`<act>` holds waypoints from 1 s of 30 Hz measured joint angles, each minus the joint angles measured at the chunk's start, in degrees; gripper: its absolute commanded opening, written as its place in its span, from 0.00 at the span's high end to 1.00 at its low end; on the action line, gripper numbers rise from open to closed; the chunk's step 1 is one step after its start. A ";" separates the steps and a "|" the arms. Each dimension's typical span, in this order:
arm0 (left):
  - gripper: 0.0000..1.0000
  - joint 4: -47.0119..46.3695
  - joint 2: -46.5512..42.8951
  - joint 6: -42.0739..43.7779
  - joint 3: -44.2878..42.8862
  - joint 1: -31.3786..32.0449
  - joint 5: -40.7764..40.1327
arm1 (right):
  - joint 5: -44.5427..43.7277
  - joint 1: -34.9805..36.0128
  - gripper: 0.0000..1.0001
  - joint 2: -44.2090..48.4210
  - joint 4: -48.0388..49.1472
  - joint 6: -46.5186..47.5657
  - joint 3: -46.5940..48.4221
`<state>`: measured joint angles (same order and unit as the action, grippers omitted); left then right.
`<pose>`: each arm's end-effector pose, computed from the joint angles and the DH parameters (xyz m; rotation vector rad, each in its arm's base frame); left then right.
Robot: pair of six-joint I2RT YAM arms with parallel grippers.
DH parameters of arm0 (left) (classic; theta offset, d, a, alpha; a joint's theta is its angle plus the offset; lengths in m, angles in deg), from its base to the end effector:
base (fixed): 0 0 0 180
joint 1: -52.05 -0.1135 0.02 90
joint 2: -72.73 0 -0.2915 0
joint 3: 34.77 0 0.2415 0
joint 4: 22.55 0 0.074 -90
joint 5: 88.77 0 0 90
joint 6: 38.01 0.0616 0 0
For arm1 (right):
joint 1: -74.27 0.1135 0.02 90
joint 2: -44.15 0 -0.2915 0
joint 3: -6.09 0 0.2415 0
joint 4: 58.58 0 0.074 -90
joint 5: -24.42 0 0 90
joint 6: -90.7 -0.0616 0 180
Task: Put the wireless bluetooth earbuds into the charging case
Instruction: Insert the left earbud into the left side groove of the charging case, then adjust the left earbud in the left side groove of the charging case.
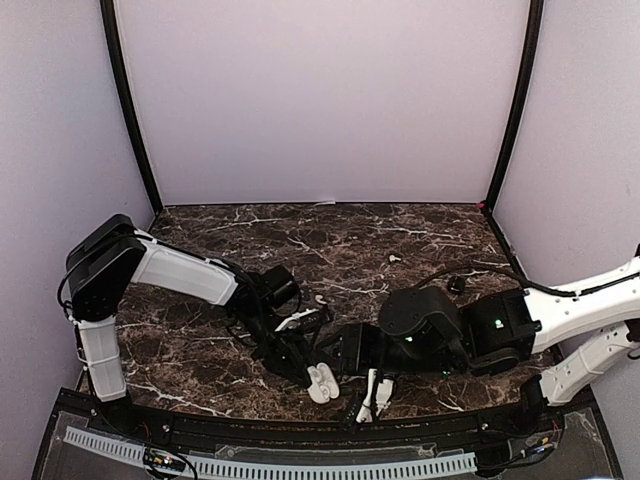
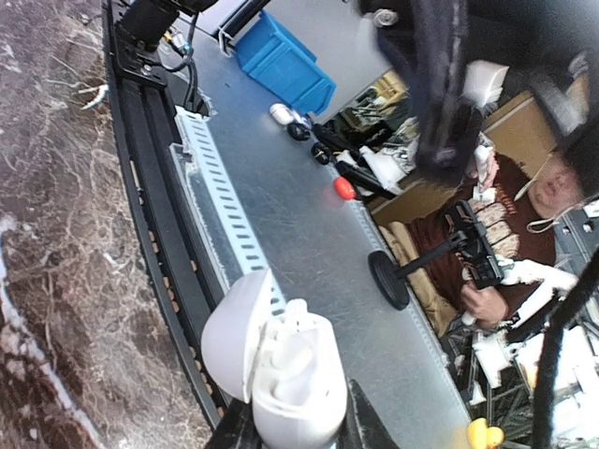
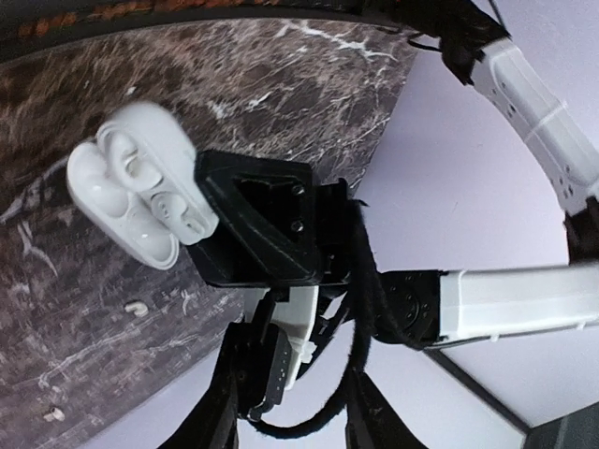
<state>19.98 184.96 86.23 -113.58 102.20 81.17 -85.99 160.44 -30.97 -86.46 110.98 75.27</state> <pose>0.1793 -0.3094 0.1681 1.7826 1.5999 -2.0185 0.0411 0.2927 0.2969 -2.1832 -0.1044 -0.6256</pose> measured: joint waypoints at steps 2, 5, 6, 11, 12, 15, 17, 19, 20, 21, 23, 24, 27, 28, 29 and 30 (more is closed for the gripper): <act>1.00 -4.66 -2.73 -3.34 2.62 0.00 -1.33 | 3.74 -0.76 0.60 0.15 -2.97 -8.39 2.86; 1.00 -10.58 -6.40 -7.34 5.27 0.00 -3.21 | 8.98 -2.36 0.59 1.75 -5.18 -19.93 3.63; 1.00 -12.63 -7.54 -8.59 5.84 0.00 -4.04 | 10.51 -3.04 0.58 2.75 -5.44 -23.71 3.15; 1.00 -20.96 -11.54 -12.96 8.50 0.00 -7.58 | 15.32 -4.92 0.44 11.85 -0.24 -41.81 -4.70; 1.00 -22.77 -12.39 -13.86 9.53 0.00 -8.37 | 15.54 -5.07 0.41 13.49 1.16 -45.22 -6.19; 1.00 -29.75 -15.50 -16.79 13.68 0.00 -10.97 | 14.80 -5.25 0.37 17.73 7.04 -58.84 -10.34; 1.00 -34.97 -17.99 -18.95 16.74 0.00 -12.94 | 12.74 -5.38 0.37 18.60 10.49 -68.57 -11.34; 1.00 -39.63 -20.09 -21.00 19.06 0.00 -14.91 | 10.49 -5.70 0.44 17.99 12.76 -77.46 -11.17; 1.00 -42.23 -21.00 -21.94 20.06 0.00 -16.06 | 9.79 -5.81 0.50 17.38 13.11 -80.61 -10.84; 1.00 -44.70 -21.77 -22.88 20.94 0.00 -17.25 | 8.94 -5.90 0.56 16.35 13.18 -83.87 -10.23; 1.00 -49.99 -22.93 -24.68 22.84 0.00 -19.69 | 7.78 -6.10 0.69 13.40 13.00 -90.33 -8.57; 1.00 -52.92 -23.43 -25.66 24.04 0.00 -20.94 | 7.34 -6.10 0.73 12.20 13.09 -91.95 -8.07; 0.99 -60.81 -24.96 -27.61 28.17 0.00 -24.81 | 6.84 -6.27 0.75 9.57 13.35 -97.85 -7.56; 0.99 -64.00 -25.68 -28.15 30.05 -0.02 -26.84 | 6.75 -6.38 0.75 9.18 13.60 -99.34 -7.58; 0.99 -65.51 -26.16 -28.46 31.08 -0.09 -28.00 | 6.69 -6.45 0.77 9.09 13.97 -100.45 -7.67; 0.99 -67.71 -26.80 -28.70 32.46 -0.15 -29.97 | 6.71 -6.51 0.79 9.18 14.78 -101.77 -7.93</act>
<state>-47.74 158.16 57.53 -81.12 102.05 51.21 -79.28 153.92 -21.79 -71.68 9.21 67.34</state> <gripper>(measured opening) 0.239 0.249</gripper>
